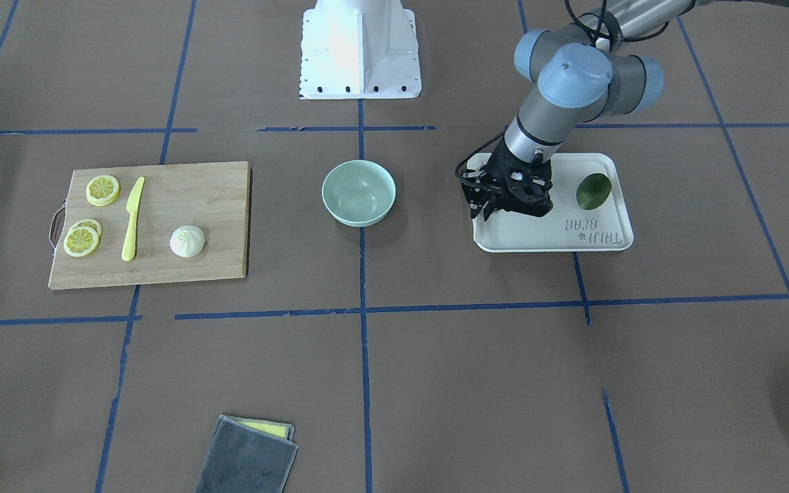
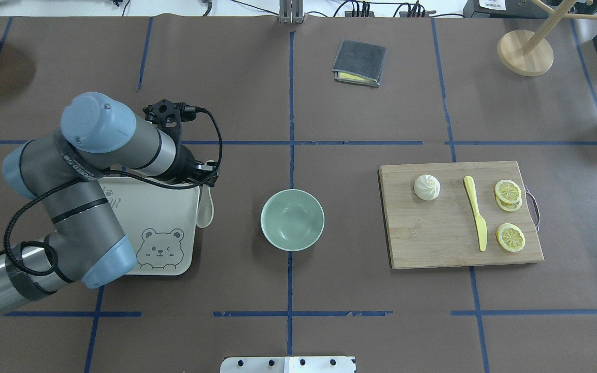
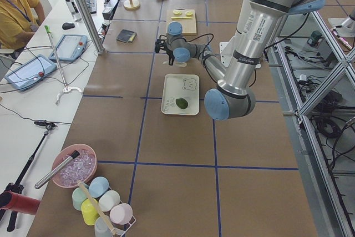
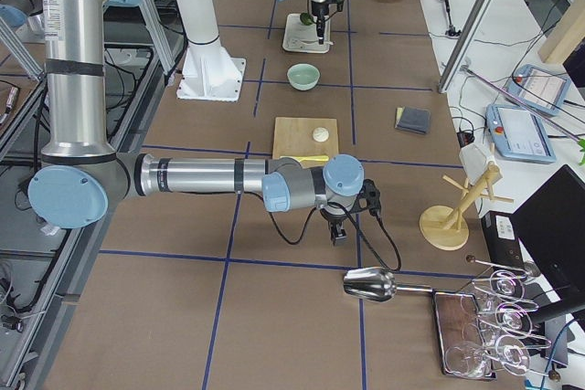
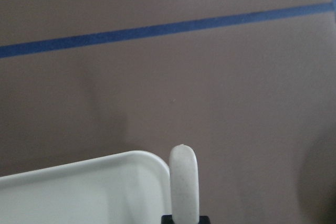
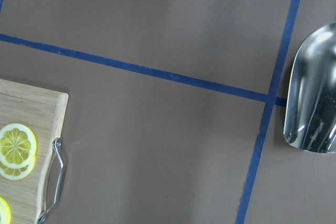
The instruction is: Put spoon and bun in bowl
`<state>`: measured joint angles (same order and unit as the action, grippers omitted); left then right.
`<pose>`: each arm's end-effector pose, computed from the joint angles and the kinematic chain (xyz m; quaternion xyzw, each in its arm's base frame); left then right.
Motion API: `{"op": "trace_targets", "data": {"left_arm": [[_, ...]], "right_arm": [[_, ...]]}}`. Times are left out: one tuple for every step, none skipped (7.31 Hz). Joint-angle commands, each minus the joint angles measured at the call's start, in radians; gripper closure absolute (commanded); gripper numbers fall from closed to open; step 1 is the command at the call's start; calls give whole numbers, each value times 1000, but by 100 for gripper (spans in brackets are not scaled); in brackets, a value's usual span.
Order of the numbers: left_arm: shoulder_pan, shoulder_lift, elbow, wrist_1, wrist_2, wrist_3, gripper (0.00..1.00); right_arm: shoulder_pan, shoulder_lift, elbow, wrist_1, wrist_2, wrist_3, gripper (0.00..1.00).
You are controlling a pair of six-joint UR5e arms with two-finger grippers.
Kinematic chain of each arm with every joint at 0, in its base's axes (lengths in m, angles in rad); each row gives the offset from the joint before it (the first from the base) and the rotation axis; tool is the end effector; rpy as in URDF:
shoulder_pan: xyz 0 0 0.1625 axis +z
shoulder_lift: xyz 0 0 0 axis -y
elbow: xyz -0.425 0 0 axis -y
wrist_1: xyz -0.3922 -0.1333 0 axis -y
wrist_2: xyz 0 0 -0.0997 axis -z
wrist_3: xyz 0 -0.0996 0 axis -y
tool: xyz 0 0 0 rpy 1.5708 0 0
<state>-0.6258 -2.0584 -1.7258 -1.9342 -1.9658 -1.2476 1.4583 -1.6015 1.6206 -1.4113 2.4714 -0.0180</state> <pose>0.4664 -0.4543 0.2679 0.0630 0.4990 -0.0360 0.8635 0.0001 -0.4913 0.6230 0.0597 -0.4368 -0.0972 0.8923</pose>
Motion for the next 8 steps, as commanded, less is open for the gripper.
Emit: {"op": "trace_targets", "data": {"left_arm": [[69,-92,12,11,89,-349,100],[128,-144,35,38,185,-501,100],[177,-181,57,53,243,-551,100],[185,-183,58,54,252,-561,100],[187,-178,58,52,261,-550,100],[187,-174,58,52,268,-505,57],[186,-170,51,58,268,-469,40],[182,-152,45,57,268,-423,40]], "right_arm": [[-3,0,-1,-2,0,3,0],[-4,0,-1,-2,0,3,0],[-4,0,-1,0,4,3,0],[-4,2,1,0,6,3,0],[-4,2,1,0,6,1,0],[-19,2,10,39,6,1,0],[-41,0,7,96,6,3,0],[-74,-3,18,144,4,74,0]]}}
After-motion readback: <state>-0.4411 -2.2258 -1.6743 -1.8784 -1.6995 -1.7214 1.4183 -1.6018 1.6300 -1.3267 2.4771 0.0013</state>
